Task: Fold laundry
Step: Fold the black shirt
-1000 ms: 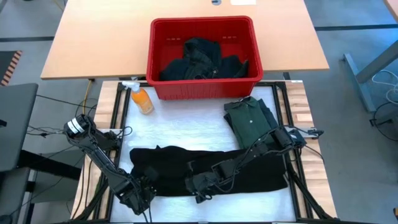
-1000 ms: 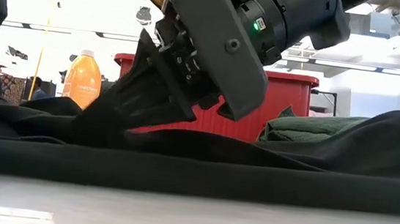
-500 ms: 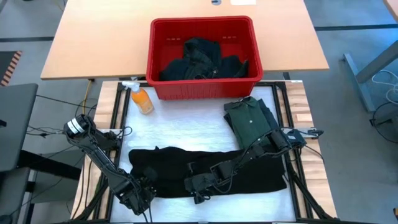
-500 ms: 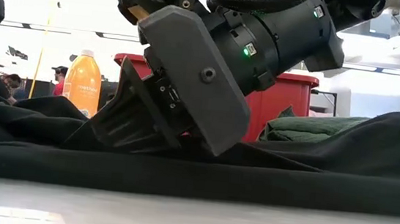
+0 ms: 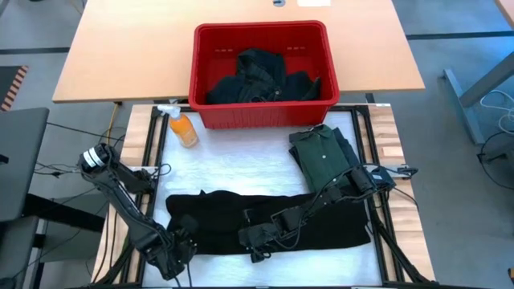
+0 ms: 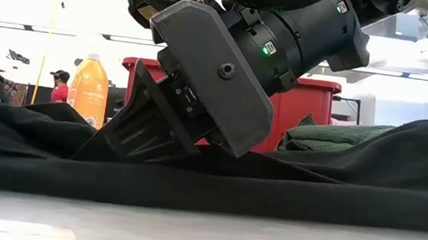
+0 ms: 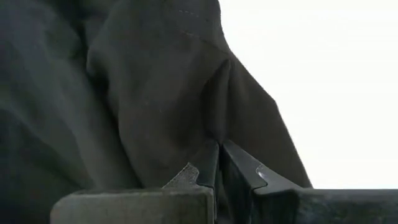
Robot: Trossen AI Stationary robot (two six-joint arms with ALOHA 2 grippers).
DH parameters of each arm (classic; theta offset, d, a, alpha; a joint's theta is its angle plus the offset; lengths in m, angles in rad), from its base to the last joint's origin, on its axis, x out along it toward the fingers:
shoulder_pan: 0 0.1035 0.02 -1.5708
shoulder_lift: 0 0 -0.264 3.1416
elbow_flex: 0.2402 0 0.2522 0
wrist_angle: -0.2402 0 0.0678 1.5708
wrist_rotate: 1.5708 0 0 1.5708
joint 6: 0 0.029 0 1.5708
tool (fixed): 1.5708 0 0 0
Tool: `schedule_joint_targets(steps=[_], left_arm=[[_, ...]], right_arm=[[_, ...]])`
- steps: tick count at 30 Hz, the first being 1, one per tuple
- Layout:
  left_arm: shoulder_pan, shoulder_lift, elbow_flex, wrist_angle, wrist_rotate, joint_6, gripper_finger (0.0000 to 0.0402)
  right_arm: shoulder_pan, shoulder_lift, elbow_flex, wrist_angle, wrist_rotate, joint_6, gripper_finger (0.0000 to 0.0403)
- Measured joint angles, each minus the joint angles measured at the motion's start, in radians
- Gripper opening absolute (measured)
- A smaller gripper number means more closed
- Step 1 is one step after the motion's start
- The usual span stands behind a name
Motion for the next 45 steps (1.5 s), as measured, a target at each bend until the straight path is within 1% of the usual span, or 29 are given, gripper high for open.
schedule_joint_targets(steps=[3, 7, 9, 13, 20, 24, 27, 30, 34, 37, 39, 41, 43, 45], left_arm=[[-0.02, 0.0, -0.003, -0.002, 0.006, -0.035, 0.0], [-0.041, 0.0, -0.023, -0.004, -0.046, -0.134, 0.0], [-0.049, 0.0, -0.029, 0.01, -0.047, -0.144, 0.0002], [-0.053, 0.0, -0.033, 0.006, 0.002, -0.123, 0.0002], [-0.052, 0.0, -0.033, -0.007, 0.011, -0.12, 0.0], [-0.052, 0.0, -0.033, -0.034, 0.023, -0.162, 0.0], [-0.051, 0.0, -0.034, -0.044, 0.07, -0.196, 0.0003], [-0.051, 0.0, -0.034, -0.047, 0.125, -0.218, 0.001], [-0.052, -0.003, -0.014, -0.111, 0.131, -0.238, 0.0022], [-0.048, -0.028, 0.009, -0.167, 0.119, -0.255, 0.003], [-0.047, -0.06, 0.019, -0.195, 0.063, -0.283, 0.0033], [-0.047, -0.099, 0.019, -0.196, -0.056, -0.301, 0.0034], [-0.048, -0.137, 0.0, -0.147, -0.267, -0.338, 0.0034], [-0.043, -0.168, -0.044, -0.036, -0.498, -0.35, 0.0034]], right_arm=[[0.0, 0.0, 0.0, 0.0, 0.0, 0.0, 0.0129], [0.0, 0.001, -0.001, 0.0, 0.0, 0.002, 0.0124], [0.0, 0.001, -0.001, 0.0, 0.0, 0.002, 0.0123], [0.0, 0.002, -0.001, 0.001, 0.0, 0.002, 0.0123], [0.0, 0.002, -0.002, 0.005, 0.0, 0.002, 0.0123], [0.0, 0.002, -0.002, 0.005, 0.0, 0.001, 0.0123], [0.0, -0.006, -0.002, 0.003, -0.006, 0.001, 0.0123], [-0.002, -0.035, -0.005, -0.019, -0.04, 0.003, 0.0123], [-0.002, -0.113, -0.01, -0.085, -0.059, 0.044, 0.0124], [-0.003, -0.203, -0.006, -0.175, -0.058, 0.092, 0.0134], [-0.006, -0.254, -0.004, -0.243, -0.058, 0.13, 0.0145], [-0.007, -0.295, -0.005, -0.306, -0.058, 0.171, 0.016], [-0.007, -0.338, -0.006, -0.409, -0.058, 0.214, 0.0175], [0.009, -0.389, -0.005, -0.543, -0.041, 0.273, 0.0187]])
